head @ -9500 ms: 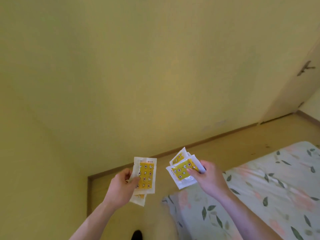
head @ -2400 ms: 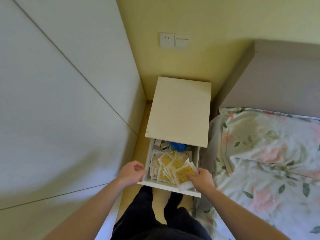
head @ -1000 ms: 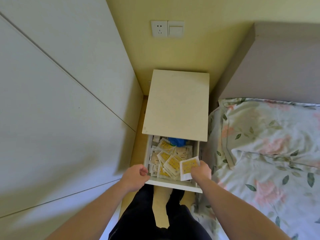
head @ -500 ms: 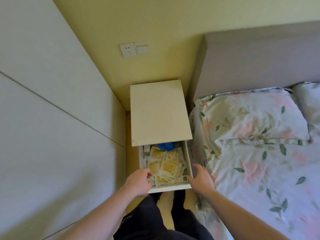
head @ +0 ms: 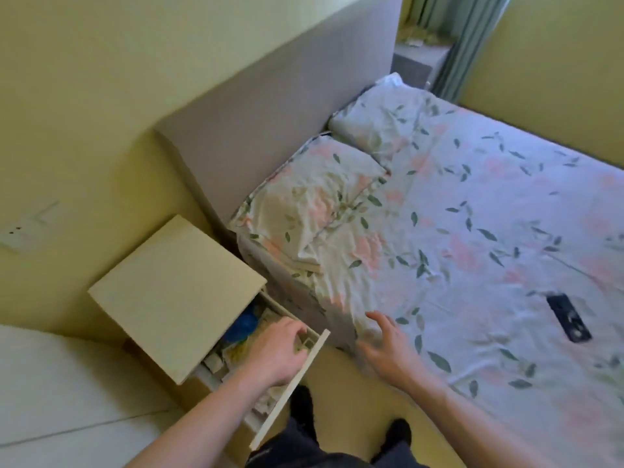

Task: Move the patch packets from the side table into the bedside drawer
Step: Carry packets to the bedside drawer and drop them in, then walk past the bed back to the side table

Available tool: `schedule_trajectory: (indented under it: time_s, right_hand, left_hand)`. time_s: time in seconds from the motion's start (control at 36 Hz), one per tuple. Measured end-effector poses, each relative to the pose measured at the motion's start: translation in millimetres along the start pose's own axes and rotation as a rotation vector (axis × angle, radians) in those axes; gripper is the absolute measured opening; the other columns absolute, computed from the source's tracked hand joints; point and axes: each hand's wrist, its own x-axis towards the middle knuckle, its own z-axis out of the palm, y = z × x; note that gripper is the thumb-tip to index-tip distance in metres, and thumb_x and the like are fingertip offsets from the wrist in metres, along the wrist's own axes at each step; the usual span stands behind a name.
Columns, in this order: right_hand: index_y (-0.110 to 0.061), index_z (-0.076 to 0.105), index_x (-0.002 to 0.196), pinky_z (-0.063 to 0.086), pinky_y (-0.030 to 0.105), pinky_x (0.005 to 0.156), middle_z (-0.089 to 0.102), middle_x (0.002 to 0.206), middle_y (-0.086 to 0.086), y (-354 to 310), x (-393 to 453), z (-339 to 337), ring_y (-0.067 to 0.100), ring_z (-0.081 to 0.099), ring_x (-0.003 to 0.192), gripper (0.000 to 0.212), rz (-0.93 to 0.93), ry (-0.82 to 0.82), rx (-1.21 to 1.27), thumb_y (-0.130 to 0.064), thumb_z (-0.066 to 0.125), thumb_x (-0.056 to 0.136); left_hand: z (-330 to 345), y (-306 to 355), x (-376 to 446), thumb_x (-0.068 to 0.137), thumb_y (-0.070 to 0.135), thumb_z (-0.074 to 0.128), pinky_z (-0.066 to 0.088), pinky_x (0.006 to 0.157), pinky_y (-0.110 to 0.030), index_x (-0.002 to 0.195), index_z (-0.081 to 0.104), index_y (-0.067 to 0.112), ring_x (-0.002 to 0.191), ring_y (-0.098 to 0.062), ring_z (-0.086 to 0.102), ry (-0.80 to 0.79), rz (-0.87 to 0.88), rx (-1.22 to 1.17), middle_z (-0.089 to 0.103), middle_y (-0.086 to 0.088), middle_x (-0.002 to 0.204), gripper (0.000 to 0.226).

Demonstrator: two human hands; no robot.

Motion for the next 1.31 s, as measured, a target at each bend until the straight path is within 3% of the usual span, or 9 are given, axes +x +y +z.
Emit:
schedule_trajectory:
  time_s: [0.31,0.56,0.75,0.89,1.14,1.25,1.31]
  right_hand:
    - [-0.031,0.038,0.147,0.033,0.028,0.112,0.039,0.152,-0.011,144,-141,-89,0.009,0.041,0.137,0.059,0.208,0.346,0.243,-0.035,0.062,0.094]
    - [-0.03,0.047,0.143,0.041,0.033,0.111,0.051,0.144,-0.009,306,-299,-147,0.011,0.047,0.133,0.056,0.318,0.606,0.386,-0.031,0.068,0.091]
    - [-0.03,0.047,0.141,0.039,0.028,0.11,0.049,0.144,-0.01,392,-394,-179,0.011,0.047,0.133,0.055,0.389,0.767,0.439,-0.028,0.068,0.091]
    - [-0.034,0.042,0.145,0.038,0.035,0.115,0.043,0.148,-0.012,452,-443,-198,0.009,0.041,0.136,0.059,0.444,0.818,0.48,-0.033,0.067,0.091]
    - [-0.037,0.039,0.147,0.032,0.026,0.116,0.037,0.152,-0.018,585,-506,-270,0.005,0.035,0.141,0.062,0.481,0.877,0.535,-0.033,0.067,0.093]
    - [-0.038,0.038,0.148,0.03,0.015,0.106,0.035,0.153,-0.02,652,-535,-308,-0.006,0.035,0.129,0.062,0.528,0.894,0.526,-0.034,0.067,0.093]
    - [-0.039,0.036,0.149,0.028,0.019,0.11,0.032,0.155,-0.02,685,-553,-325,-0.003,0.033,0.134,0.063,0.561,0.886,0.502,-0.036,0.066,0.093]
  left_hand:
    - [68,200,-4,0.092,0.044,0.06,0.041,0.11,-0.031,0.133,0.054,0.031,0.129,-0.011,0.048,-0.071,0.432,0.21,0.046,0.013,0.139,0.043]
    - [176,389,-77,0.096,0.044,0.056,0.034,0.111,-0.028,0.135,0.05,0.033,0.134,-0.011,0.042,-0.13,0.701,0.279,0.037,0.014,0.149,0.041]
    - [249,494,-117,0.098,0.045,0.052,0.032,0.117,-0.034,0.136,0.048,0.037,0.14,-0.013,0.036,-0.186,0.873,0.358,0.031,0.014,0.155,0.039]
    - [291,558,-117,0.096,0.049,0.054,0.038,0.115,-0.037,0.135,0.046,0.042,0.135,-0.012,0.042,-0.21,0.931,0.391,0.03,0.017,0.155,0.041]
    - [376,704,-124,0.096,0.05,0.053,0.031,0.119,-0.034,0.15,0.031,0.043,0.143,-0.012,0.033,-0.208,1.023,0.399,0.026,0.016,0.158,0.058]
    - [428,785,-128,0.096,0.048,0.057,0.029,0.12,-0.037,0.151,0.032,0.04,0.146,-0.015,0.03,-0.236,1.044,0.369,0.025,0.014,0.159,0.061]
    - [456,826,-132,0.095,0.048,0.057,0.029,0.12,-0.037,0.149,0.033,0.042,0.146,-0.015,0.029,-0.253,1.054,0.373,0.024,0.015,0.159,0.06]
